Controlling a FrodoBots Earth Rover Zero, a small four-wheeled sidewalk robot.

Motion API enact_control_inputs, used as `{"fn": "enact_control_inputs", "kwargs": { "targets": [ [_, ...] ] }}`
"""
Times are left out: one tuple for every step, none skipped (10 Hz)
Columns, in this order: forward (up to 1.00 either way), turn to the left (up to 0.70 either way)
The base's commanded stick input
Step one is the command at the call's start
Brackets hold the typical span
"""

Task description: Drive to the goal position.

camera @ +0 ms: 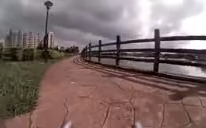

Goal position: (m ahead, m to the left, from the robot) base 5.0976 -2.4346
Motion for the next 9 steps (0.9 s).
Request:
{"fn": "enact_control_inputs", "kwargs": {
  "targets": [
    [0.5, 0.5],
    [0.5, 0.5],
    [0.5, 0.5],
    [0.5, 0.5],
    [0.5, 0.5],
    [0.5, 0.5],
    [0.5, 0.42],
    [0.5, 0.23],
    [0.5, 0.03]
  ]
}}
